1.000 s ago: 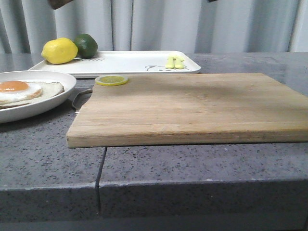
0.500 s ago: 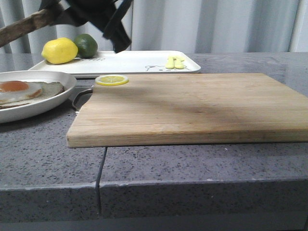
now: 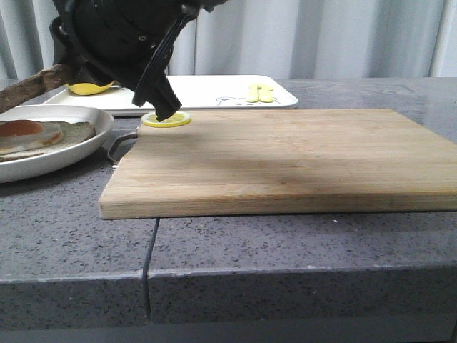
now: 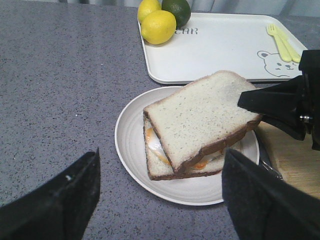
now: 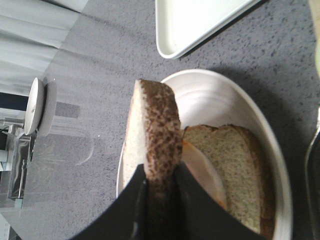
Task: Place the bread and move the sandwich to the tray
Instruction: 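Lower the bread onto the fried egg toast and open the right gripper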
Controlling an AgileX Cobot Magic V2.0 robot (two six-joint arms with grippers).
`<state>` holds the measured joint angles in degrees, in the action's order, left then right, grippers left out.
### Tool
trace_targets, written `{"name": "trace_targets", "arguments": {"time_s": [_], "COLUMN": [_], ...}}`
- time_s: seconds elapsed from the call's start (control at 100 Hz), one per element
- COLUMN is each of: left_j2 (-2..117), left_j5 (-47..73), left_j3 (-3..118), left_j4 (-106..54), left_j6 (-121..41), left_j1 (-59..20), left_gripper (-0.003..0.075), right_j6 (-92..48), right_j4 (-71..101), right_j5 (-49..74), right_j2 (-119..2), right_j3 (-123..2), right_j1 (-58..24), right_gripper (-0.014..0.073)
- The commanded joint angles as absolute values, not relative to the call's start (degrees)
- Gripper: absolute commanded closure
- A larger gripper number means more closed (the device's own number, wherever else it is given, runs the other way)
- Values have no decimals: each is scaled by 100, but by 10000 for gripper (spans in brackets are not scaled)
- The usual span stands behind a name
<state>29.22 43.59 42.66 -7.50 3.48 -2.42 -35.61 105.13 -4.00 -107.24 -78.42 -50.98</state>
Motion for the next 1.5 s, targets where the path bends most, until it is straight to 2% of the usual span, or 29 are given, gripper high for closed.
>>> {"name": "trace_targets", "arguments": {"time_s": [0.0,0.27,0.34,0.59,0.72,0.81,1.49], "left_j2": [2991,2991,2991,2991,2991,2991,2991], "left_j5": [3964,3964,3964,3964,3964,3964,3964], "left_j3": [4470,4470,4470,4470,4470,4470,4470], "left_j4": [-821,-821,-821,-821,-821,-821,-821], "left_j6": [403,403,403,403,403,403,403], "left_j1": [-231,-231,-231,-231,-231,-231,-231], "left_gripper": [238,237,237,238,237,237,238], "right_j6": [-3611,-3969,-4063,-4385,-4644,-4773,-4778], "right_j4": [10774,10774,10774,10774,10774,10774,10321], "right_j5": [-338,-303,-303,-331,-378,-419,-941], "right_j2": [-10418,-10453,-10453,-10453,-10453,-10453,-10417], "right_j3": [-8063,-8008,-7996,-7996,-7996,-7996,-7996], "right_j1": [-5105,-5105,-5105,-5105,-5105,-5105,-5105], "right_gripper": [652,648,620,343,232,187,176]}}
